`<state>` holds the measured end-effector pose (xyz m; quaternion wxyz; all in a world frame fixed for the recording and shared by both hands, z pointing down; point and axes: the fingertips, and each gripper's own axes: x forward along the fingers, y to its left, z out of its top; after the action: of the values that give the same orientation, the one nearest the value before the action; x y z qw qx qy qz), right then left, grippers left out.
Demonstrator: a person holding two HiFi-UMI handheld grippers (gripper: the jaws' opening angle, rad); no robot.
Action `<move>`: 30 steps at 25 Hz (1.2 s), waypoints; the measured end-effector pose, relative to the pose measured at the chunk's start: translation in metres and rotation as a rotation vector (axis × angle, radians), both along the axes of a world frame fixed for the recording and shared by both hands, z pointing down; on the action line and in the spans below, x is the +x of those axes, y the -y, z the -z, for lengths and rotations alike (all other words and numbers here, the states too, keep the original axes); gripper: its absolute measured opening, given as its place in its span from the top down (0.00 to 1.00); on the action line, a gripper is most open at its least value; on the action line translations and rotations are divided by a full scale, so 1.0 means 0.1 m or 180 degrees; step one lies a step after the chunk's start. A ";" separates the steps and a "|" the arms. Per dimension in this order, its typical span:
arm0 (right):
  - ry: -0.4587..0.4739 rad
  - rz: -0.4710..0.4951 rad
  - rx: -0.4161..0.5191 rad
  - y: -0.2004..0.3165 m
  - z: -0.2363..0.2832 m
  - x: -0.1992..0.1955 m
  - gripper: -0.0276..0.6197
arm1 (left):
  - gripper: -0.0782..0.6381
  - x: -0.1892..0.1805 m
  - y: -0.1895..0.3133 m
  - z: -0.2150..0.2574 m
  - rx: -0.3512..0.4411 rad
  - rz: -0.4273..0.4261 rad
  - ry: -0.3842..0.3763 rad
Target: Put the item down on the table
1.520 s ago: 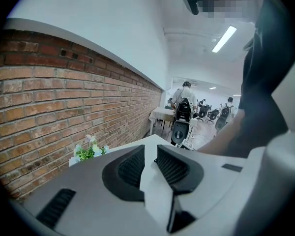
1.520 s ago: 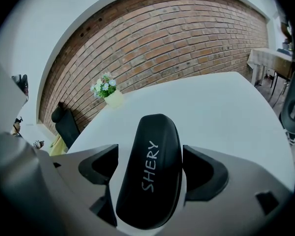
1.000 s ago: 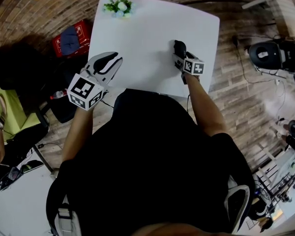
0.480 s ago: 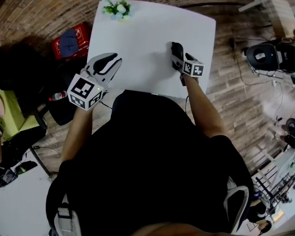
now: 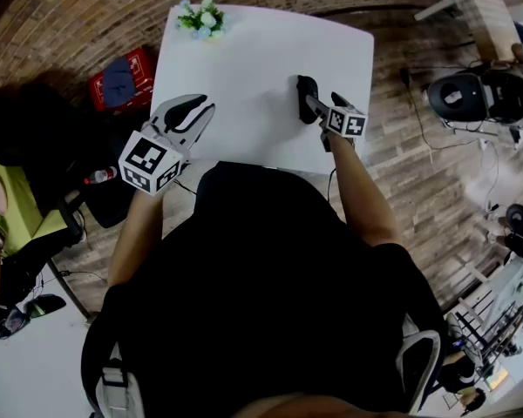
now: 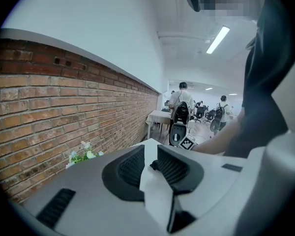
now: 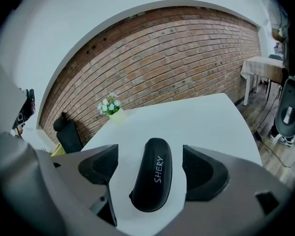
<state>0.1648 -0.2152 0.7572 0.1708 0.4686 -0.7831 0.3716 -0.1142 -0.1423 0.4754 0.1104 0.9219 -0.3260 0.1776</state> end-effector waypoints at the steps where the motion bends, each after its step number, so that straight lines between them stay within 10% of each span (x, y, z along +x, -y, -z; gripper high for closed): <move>1: 0.0004 -0.0007 0.0015 0.00 0.03 0.02 0.36 | 0.77 0.01 -0.01 0.01 0.0005 -0.0002 0.0002; 30: 0.0218 0.0020 0.0726 -0.08 1.35 0.18 0.37 | 0.77 0.42 -0.19 0.13 0.0154 -0.0172 -0.0012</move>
<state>0.1828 -0.2070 0.6221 0.0906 0.4696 -0.8271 0.2954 -0.0721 -0.1237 0.4625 0.0838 0.9331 -0.3050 0.1708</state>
